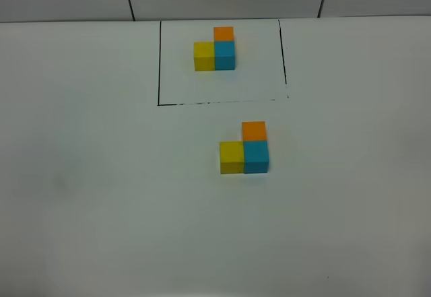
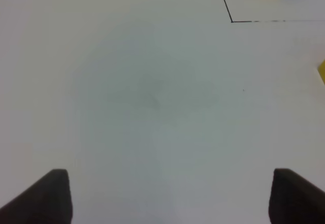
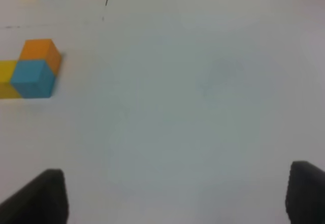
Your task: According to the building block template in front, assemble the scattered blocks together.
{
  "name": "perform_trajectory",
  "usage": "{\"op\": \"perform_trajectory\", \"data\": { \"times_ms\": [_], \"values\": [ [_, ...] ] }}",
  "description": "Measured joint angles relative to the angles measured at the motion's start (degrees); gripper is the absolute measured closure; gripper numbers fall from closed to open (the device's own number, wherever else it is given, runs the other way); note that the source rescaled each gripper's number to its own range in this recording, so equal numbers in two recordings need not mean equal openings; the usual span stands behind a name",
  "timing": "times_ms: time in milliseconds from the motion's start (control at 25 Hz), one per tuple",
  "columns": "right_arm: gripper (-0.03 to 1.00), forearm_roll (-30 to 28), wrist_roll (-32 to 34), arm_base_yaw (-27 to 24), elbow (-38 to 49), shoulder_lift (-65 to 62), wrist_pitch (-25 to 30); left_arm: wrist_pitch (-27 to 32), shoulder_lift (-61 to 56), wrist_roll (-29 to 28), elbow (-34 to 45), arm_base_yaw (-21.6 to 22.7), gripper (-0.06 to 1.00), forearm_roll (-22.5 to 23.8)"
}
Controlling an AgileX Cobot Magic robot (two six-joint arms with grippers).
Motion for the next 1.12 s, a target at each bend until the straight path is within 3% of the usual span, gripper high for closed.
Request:
{"op": "perform_trajectory", "data": {
  "times_ms": [1120],
  "values": [
    [0.28, -1.4, 1.9, -3.9, 0.0, -1.6, 0.0, 0.0, 0.0, 0.0, 0.0, 0.0, 0.28, 0.0]
  ]
}}
